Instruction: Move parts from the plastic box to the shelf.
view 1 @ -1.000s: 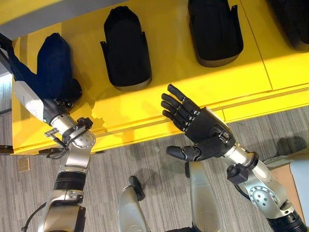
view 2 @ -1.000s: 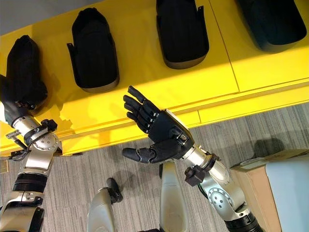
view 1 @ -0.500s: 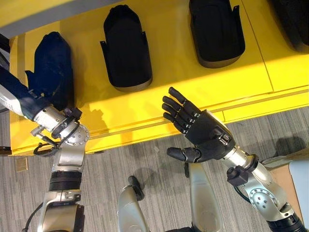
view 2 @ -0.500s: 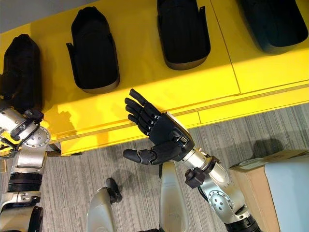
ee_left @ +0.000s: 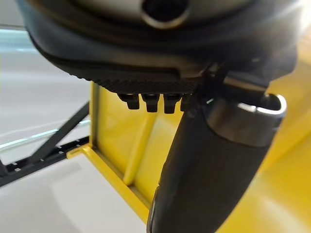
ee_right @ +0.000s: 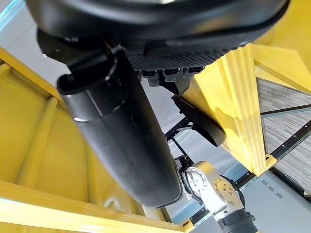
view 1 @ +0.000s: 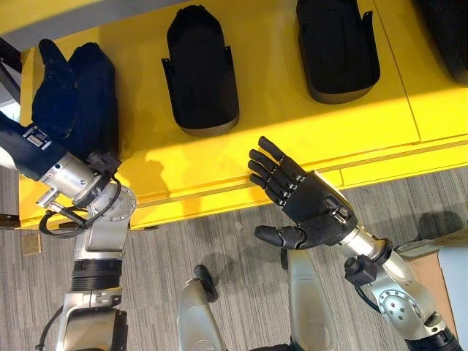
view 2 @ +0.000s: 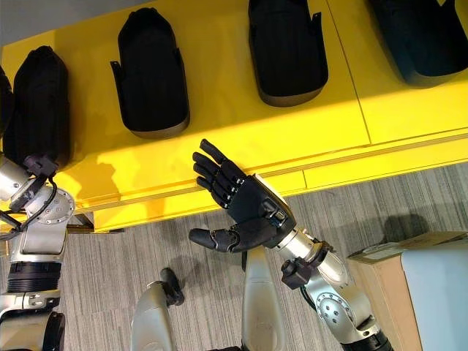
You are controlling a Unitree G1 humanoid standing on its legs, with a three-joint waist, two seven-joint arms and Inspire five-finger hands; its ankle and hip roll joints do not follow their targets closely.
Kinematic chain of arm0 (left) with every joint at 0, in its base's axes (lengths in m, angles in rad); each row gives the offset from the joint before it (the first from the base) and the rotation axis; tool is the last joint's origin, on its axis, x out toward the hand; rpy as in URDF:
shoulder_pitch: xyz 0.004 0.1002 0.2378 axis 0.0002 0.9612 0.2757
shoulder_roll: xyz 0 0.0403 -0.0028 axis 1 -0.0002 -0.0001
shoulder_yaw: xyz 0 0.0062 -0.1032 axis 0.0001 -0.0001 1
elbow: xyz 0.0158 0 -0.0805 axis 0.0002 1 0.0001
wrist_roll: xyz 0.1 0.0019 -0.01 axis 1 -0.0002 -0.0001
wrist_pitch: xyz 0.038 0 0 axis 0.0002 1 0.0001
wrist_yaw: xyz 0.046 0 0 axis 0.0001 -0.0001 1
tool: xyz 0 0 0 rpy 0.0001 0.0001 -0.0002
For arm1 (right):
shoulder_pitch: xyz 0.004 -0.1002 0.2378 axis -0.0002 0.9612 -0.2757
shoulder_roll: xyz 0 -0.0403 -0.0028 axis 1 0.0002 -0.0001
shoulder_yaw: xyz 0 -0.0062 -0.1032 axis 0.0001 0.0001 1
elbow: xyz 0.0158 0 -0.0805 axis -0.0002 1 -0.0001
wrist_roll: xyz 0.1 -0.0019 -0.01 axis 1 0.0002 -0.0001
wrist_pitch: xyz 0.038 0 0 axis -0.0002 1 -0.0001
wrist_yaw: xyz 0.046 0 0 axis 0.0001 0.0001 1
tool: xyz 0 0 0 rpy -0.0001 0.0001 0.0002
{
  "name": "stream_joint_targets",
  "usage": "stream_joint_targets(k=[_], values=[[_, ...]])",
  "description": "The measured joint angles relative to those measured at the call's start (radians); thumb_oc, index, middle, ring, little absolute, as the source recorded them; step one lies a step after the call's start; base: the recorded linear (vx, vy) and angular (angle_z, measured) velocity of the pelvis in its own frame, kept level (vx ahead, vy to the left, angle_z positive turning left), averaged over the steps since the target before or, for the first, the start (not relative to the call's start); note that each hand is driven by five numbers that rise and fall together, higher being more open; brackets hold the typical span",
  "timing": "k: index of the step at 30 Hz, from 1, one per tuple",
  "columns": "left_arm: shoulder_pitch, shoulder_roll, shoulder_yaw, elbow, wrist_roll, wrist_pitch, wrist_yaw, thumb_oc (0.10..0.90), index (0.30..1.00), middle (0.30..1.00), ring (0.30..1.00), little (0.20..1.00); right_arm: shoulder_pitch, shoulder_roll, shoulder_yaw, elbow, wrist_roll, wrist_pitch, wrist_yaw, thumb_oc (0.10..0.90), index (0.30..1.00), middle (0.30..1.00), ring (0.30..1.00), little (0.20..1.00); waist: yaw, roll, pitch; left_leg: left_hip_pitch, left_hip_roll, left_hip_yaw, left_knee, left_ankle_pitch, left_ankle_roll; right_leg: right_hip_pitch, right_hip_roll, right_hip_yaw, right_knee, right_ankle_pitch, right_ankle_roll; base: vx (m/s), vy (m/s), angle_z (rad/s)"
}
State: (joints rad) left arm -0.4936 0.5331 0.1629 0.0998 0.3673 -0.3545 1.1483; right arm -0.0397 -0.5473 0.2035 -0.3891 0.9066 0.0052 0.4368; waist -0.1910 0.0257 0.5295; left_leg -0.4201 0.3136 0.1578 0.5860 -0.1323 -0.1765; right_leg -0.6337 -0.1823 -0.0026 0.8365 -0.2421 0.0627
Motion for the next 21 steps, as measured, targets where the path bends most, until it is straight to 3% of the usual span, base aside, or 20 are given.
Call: stream_joint_targets(k=[4, 8, 12, 18, 21], values=[[0.042, -0.001, -0.001, -0.033, 0.015, -0.003, -0.026, 0.9, 1.0, 1.0, 1.0, 1.0, 0.008, 0.018, 0.002, 0.001, 0.0, -0.01, 0.001, 0.9, 1.0, 1.0, 1.0, 1.0, 0.001, -0.003, 0.0, -0.004, 0.0, -0.006, -0.003, -0.012, 0.014, -0.001, -0.001, -0.007, -0.004, -0.021, -0.002, -0.05, -0.039, 0.02], [0.167, -0.001, -0.002, -0.074, 0.042, -0.001, -0.077, 0.9, 1.0, 1.0, 1.0, 1.0, 0.03, 0.033, 0.001, 0.001, 0.0, -0.042, 0.003, 0.9, 1.0, 1.0, 1.0, 1.0, 0.007, -0.003, 0.0, -0.001, -0.002, -0.009, -0.018, 0.007, 0.004, 0.001, 0.001, -0.009, -0.011, -0.002, -0.004, -0.02, -0.021, 0.01], [0.321, -0.007, -0.002, -0.08, 0.082, 0.0, -0.096, 0.9, 1.0, 1.0, 1.0, 1.0, 0.051, 0.034, -0.001, 0.001, 0.0, -0.075, 0.002, 0.9, 1.0, 1.0, 1.0, 1.0, 0.035, -0.003, 0.0, 0.005, -0.007, -0.011, -0.054, 0.032, 0.0, -0.001, -0.001, -0.017, -0.02, 0.001, -0.007, -0.03, -0.029, 0.06], [0.454, -0.006, 0.001, -0.088, 0.141, -0.016, -0.114, 0.9, 1.0, 1.0, 1.0, 1.0, 0.061, 0.032, -0.004, 0.002, -0.001, -0.114, -0.001, 0.9, 1.0, 1.0, 1.0, 1.0, 0.113, 0.008, 0.002, 0.019, -0.028, -0.028, -0.105, 0.061, 0.014, 0.013, -0.024, -0.041, -0.024, -0.006, -0.01, -0.02, -0.001, 0.15], [0.534, 0.001, 0.025, -0.122, 0.182, -0.041, -0.116, 0.9, 1.0, 1.0, 1.0, 1.0, 0.066, 0.03, -0.008, 0.003, -0.001, -0.124, -0.001, 0.9, 1.0, 1.0, 1.0, 1.0, 0.114, 0.019, 0.002, 0.023, -0.045, -0.028, -0.125, 0.072, 0.017, 0.016, -0.041, -0.042, -0.033, -0.01, -0.004, -0.01, 0.062, 0.11]])
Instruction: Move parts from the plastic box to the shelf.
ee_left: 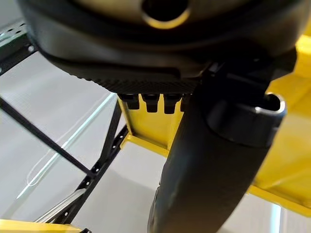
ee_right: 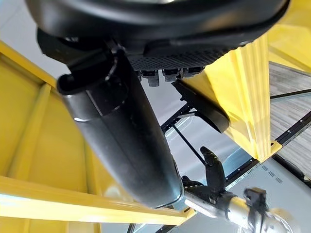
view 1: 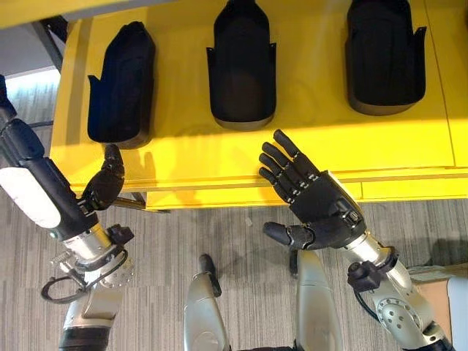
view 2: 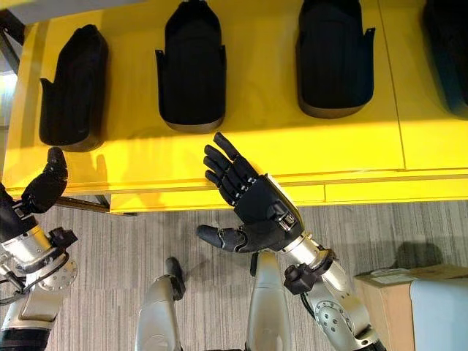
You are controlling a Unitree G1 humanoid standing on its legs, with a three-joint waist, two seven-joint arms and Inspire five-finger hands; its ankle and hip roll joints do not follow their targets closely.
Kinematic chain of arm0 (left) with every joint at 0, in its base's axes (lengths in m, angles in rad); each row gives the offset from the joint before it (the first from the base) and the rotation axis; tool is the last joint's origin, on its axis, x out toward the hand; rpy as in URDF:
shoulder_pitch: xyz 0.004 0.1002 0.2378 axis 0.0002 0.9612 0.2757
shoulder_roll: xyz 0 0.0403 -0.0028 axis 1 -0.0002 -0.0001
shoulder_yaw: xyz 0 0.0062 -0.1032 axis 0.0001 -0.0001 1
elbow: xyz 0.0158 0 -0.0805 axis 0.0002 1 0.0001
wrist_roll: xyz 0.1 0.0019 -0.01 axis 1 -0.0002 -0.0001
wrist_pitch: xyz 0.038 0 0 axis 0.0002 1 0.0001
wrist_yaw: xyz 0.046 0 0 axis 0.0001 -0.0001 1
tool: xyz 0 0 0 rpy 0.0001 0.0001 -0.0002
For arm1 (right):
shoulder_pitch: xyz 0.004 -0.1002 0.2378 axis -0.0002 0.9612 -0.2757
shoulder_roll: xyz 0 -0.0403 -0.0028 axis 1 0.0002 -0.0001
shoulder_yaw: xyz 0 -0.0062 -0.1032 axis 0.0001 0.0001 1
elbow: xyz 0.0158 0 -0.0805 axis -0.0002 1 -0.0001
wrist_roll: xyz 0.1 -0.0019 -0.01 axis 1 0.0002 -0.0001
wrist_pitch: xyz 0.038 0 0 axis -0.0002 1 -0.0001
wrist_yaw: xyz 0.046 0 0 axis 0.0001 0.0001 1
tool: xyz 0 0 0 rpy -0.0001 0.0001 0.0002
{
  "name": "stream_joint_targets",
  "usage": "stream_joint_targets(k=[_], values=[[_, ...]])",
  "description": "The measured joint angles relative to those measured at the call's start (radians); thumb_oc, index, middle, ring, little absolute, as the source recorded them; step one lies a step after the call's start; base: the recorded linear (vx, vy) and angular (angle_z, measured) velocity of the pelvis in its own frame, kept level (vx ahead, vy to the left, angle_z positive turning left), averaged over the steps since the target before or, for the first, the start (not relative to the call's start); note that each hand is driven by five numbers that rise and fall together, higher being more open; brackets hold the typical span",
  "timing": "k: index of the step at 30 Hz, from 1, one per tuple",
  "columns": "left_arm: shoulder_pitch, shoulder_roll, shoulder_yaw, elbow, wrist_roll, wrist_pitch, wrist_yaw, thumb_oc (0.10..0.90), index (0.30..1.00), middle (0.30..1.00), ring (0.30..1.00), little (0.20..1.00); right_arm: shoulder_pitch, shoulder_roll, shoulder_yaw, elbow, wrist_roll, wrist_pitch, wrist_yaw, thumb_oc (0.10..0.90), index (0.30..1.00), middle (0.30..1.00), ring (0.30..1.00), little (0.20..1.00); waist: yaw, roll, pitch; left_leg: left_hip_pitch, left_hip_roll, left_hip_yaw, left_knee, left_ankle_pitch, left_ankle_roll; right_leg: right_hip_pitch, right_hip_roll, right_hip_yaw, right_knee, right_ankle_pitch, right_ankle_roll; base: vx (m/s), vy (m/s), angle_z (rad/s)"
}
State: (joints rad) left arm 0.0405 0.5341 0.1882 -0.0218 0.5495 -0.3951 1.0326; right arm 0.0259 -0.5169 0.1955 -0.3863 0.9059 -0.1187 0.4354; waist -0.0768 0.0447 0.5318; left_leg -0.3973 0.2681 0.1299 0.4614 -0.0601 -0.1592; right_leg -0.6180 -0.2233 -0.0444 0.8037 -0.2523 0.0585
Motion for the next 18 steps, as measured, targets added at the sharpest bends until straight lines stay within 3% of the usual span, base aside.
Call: stream_joint_targets(k=[8, 18], values=[[0.061, 0.0, 0.055, 0.001, 0.004, 0.02, 0.028, 0.9, 1.0, 1.0, 1.0, 1.0, 0.004, -0.017, -0.02, 0.0, 0.0, -0.01, -0.008, 0.9, 1.0, 1.0, 1.0, 1.0, 0.002, 0.035, -0.001, 0.03, -0.015, 0.008, -0.035, 0.014, -0.001, 0.013, -0.016, 0.002, 0.0, -0.001, 0.005, 0.02, 0.055, 0.02], [-0.002, 0.003, 0.049, 0.015, 0.004, 0.148, 0.004, 0.9, 1.0, 1.0, 1.0, 1.0, 0.0, -0.05, -0.023, 0.0, 0.0, -0.015, -0.03, 0.9, 1.0, 1.0, 1.0, 1.0, -0.007, 0.052, -0.002, 0.036, -0.017, 0.009, -0.033, 0.019, -0.001, 0.013, -0.019, 0.002, 0.011, -0.007, 0.001, 0.0, 0.001, 0.0]])
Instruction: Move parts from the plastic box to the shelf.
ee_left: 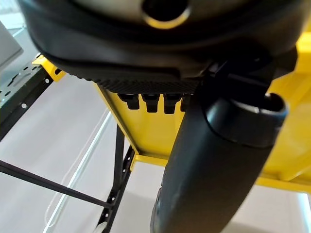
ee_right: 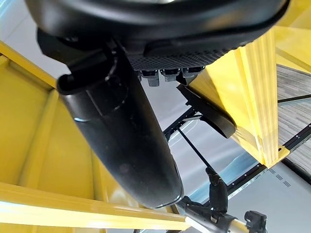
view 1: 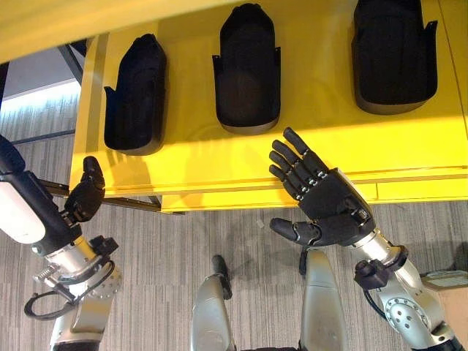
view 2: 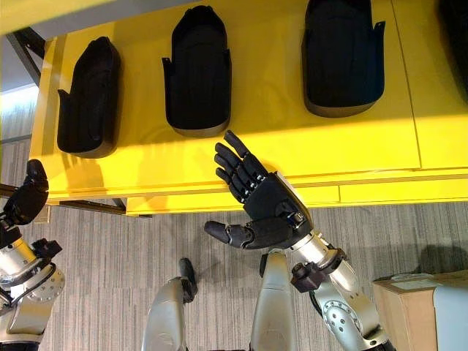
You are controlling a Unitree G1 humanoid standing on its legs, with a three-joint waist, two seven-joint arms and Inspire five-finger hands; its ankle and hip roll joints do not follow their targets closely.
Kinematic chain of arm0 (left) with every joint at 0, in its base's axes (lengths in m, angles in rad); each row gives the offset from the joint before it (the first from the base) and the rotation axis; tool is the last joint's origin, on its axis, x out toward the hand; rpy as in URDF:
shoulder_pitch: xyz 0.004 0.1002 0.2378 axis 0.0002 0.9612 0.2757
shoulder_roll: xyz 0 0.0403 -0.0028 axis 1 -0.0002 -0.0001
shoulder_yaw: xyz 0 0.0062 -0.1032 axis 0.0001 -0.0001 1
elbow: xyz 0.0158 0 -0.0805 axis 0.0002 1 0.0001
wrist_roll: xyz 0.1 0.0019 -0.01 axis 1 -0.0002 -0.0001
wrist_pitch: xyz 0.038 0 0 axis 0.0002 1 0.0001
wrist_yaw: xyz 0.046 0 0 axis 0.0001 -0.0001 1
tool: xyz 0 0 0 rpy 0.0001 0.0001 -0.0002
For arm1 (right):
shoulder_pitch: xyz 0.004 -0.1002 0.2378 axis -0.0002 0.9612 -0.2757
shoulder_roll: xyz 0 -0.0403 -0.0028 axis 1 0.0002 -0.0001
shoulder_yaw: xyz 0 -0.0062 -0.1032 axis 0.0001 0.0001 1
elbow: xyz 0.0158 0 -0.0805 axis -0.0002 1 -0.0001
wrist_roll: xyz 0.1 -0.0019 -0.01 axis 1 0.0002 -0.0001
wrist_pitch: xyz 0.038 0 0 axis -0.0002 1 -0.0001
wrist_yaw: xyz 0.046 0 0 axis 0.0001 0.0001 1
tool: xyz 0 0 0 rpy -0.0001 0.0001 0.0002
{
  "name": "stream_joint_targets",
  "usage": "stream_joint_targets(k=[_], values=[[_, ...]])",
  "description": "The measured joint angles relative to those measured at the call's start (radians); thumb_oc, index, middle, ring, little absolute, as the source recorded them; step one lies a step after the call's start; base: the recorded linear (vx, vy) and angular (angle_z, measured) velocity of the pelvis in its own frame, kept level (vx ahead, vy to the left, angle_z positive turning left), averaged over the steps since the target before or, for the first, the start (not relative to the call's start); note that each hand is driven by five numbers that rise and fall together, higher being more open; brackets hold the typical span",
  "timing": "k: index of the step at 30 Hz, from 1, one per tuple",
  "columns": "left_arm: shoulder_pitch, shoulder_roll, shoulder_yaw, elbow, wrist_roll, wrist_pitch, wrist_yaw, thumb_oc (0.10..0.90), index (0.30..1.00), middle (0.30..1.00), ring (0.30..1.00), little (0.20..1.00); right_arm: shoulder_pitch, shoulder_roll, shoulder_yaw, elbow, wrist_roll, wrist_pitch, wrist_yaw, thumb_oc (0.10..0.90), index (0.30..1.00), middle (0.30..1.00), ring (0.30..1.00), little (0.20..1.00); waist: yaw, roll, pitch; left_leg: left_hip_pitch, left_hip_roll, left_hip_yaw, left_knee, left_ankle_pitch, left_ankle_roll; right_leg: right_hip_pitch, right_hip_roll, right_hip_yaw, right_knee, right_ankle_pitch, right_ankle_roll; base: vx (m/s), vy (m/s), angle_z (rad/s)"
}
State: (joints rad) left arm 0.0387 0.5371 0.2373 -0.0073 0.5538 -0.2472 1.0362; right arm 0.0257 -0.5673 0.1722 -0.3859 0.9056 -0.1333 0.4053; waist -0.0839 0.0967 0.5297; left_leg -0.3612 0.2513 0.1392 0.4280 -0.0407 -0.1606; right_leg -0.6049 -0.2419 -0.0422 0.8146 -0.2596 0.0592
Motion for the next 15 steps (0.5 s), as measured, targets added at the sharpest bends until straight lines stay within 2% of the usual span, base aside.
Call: stream_joint_targets(k=[6, 9, 15], values=[[-0.022, 0.039, -0.023, 0.048, -0.039, 0.078, -0.124, 0.9, 1.0, 1.0, 1.0, 1.0, -0.004, -0.005, -0.003, 0.0, 0.0, 0.005, 0.0, 0.9, 1.0, 1.0, 1.0, 1.0, -0.025, 0.001, 0.0, 0.004, -0.001, 0.006, 0.001, -0.005, 0.009, -0.002, 0.001, 0.007, 0.001, 0.008, 0.0, 0.03, 0.01, -0.02], [-0.032, 0.043, -0.05, 0.059, -0.04, 0.11, -0.172, 0.9, 1.0, 1.0, 1.0, 1.0, -0.003, -0.009, -0.004, 0.0, 0.0, 0.008, 0.0, 0.9, 1.0, 1.0, 1.0, 1.0, -0.031, 0.005, -0.002, 0.014, -0.002, 0.015, -0.007, -0.013, 0.013, -0.002, 0.001, 0.014, 0.003, -0.009, 0.002, 0.02, 0.034, -0.06], [-0.076, 0.054, -0.134, 0.108, -0.04, 0.139, -0.261, 0.9, 1.0, 1.0, 1.0, 1.0, -0.006, -0.013, -0.013, 0.0, 0.0, 0.023, 0.0, 0.9, 1.0, 1.0, 1.0, 1.0, -0.061, 0.013, -0.002, 0.012, -0.006, 0.025, -0.008, -0.002, 0.002, -0.018, 0.001, 0.026, 0.008, 0.001, 0.0, -0.01, 0.021, -0.04]])
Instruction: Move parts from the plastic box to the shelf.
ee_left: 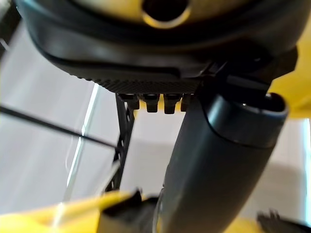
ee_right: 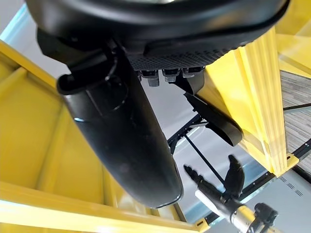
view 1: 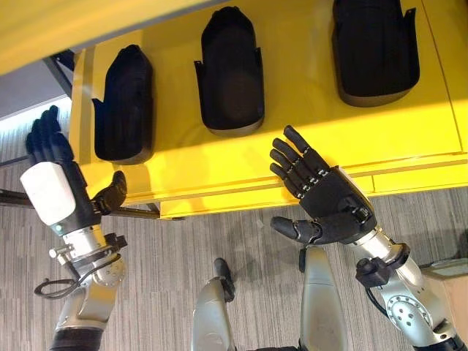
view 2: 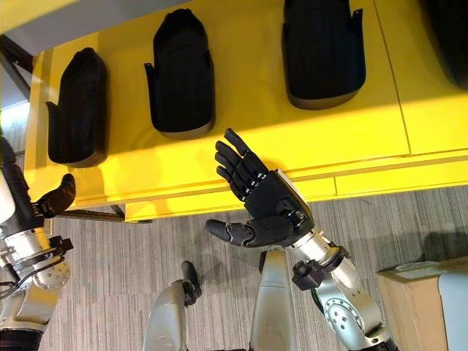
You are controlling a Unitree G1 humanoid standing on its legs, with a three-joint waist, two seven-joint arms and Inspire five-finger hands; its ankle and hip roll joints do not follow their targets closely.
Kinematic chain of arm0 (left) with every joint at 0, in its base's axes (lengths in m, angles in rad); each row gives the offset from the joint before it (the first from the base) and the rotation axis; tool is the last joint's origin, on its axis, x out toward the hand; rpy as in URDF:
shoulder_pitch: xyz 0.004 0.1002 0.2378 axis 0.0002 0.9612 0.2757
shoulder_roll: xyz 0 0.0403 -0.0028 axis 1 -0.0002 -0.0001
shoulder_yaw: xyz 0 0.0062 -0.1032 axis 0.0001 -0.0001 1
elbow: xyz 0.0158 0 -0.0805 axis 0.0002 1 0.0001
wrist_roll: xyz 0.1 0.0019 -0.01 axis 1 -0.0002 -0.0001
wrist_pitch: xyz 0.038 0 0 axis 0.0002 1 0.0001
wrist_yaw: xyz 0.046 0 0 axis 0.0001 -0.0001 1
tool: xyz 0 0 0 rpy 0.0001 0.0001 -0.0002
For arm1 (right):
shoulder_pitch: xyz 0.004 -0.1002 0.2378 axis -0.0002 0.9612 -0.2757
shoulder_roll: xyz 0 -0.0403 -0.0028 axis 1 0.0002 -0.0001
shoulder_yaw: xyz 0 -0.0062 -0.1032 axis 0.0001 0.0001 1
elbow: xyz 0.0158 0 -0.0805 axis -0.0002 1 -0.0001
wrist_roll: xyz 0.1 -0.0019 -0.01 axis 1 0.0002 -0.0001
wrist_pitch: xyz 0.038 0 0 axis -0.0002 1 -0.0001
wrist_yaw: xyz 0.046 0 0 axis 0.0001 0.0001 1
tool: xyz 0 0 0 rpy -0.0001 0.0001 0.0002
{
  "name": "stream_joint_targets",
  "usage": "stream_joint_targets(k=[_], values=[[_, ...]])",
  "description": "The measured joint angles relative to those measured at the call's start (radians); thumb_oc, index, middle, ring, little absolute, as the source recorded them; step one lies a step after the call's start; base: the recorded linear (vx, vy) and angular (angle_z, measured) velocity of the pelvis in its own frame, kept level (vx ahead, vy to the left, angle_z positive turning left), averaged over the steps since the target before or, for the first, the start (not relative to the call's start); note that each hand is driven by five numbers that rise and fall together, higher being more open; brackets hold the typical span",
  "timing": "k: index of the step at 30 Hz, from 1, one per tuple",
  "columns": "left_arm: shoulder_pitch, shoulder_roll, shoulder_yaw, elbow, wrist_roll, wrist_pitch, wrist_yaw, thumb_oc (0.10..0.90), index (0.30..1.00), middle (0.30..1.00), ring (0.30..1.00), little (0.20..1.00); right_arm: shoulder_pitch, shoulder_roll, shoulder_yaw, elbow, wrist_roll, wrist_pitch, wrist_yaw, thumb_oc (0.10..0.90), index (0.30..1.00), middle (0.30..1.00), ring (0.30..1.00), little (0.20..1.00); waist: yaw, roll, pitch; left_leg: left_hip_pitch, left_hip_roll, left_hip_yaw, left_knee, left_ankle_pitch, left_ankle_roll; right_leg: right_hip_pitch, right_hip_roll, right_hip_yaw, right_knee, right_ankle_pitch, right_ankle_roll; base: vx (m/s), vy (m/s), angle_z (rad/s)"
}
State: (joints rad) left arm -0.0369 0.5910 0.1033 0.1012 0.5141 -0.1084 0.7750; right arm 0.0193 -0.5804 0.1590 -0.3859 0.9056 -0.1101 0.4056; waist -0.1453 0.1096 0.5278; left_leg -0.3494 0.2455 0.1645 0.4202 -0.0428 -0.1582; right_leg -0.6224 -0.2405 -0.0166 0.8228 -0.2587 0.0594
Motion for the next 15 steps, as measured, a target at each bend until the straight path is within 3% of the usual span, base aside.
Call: stream_joint_targets(k=[9, 15], values=[[-0.02, 0.0, -0.035, 0.019, -0.04, 0.053, -0.046, 0.9, 1.0, 1.0, 1.0, 1.0, 0.002, -0.013, -0.031, 0.0, 0.0, 0.009, 0.004, 0.9, 1.0, 1.0, 1.0, 1.0, -0.02, 0.001, 0.0, 0.004, 0.0, 0.008, -0.001, -0.002, 0.003, -0.003, 0.003, 0.008, 0.0, -0.005, 0.008, 0.03, 0.008, -0.02], [-0.06, 0.0, -0.063, 0.081, -0.097, 0.133, -0.069, 0.9, 1.0, 1.0, 1.0, 1.0, 0.002, -0.013, -0.025, 0.0, 0.0, 0.014, 0.009, 0.9, 1.0, 1.0, 1.0, 1.0, -0.019, 0.001, 0.0, 0.006, -0.001, 0.01, 0.003, -0.005, -0.002, -0.003, 0.003, 0.013, 0.006, 0.002, 0.001, -0.01, 0.001, 0.0]])
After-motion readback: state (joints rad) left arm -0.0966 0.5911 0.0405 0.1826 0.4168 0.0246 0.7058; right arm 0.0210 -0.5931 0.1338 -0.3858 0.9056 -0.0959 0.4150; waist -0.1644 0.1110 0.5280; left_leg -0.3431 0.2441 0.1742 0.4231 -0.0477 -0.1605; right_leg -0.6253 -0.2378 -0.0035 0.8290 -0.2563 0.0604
